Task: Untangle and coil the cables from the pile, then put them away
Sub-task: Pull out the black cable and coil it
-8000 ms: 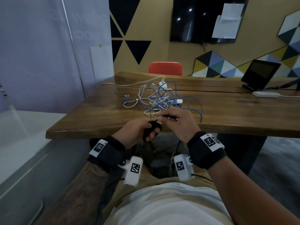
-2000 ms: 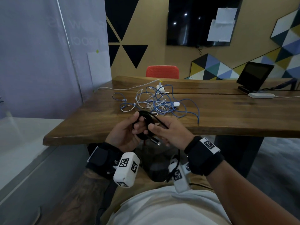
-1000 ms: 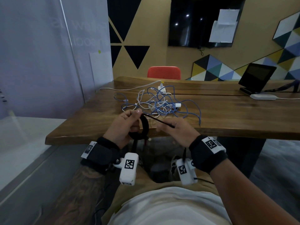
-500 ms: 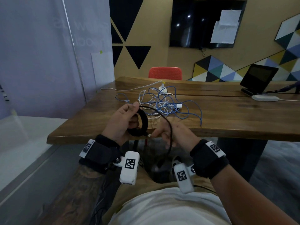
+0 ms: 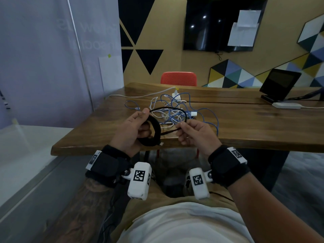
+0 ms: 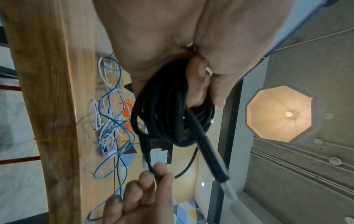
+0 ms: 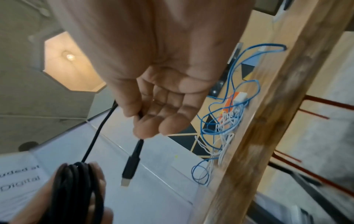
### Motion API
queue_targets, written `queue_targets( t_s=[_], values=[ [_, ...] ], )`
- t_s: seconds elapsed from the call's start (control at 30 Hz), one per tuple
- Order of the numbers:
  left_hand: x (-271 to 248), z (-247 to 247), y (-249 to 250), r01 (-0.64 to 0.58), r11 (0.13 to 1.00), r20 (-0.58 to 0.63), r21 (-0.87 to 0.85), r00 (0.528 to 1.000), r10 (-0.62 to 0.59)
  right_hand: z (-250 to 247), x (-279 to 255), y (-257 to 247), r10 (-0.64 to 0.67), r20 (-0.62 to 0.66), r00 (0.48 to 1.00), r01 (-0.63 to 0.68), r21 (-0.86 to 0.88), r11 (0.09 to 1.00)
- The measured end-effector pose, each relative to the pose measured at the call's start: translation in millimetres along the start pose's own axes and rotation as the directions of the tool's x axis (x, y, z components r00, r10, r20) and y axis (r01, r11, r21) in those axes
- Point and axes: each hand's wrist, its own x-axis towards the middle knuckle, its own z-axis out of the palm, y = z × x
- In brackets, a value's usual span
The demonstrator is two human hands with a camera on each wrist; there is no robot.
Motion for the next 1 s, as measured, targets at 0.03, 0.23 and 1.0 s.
queue_targets(
  t_s=[0.03,0.23,1.0],
  values=[
    [-0.6,2.2,-1.4,0.011,1.0,0.034,0.004,0.999,-0.011,1.1,0.8,2.5,0.001,-0.023,1.0,0.0,0.029,1.0],
    [-7.1,14.0,-2.9,0.067,0.998,0.141,0.006,0.988,-0.067,9.0,0.0,8.6,0.094,0.032,0.995,-0.099,0.273,0.957],
    [-3.6,24.3,-20.7,-0.103,0.991,-0.09,0.087,0.99,0.11,39.9,-7.5,-3.6,-0.091,0.235,0.968,0.077,0.067,0.995]
  ],
)
